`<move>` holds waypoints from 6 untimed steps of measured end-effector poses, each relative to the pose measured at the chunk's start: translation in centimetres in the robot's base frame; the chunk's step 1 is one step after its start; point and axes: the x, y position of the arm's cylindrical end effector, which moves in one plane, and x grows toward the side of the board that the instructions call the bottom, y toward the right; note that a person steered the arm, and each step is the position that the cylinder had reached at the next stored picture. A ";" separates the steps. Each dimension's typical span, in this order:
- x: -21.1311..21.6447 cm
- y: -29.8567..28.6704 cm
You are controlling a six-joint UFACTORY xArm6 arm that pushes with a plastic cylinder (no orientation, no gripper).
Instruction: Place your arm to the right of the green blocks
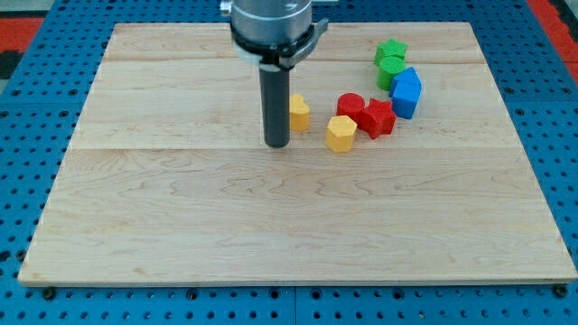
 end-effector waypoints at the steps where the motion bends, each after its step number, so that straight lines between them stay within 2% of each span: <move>1: 8.3 8.2; 2: 6.9 17.9; 3: 1.1 26.2; 4: -5.8 29.9; 5: -11.1 29.2; 6: -13.7 24.9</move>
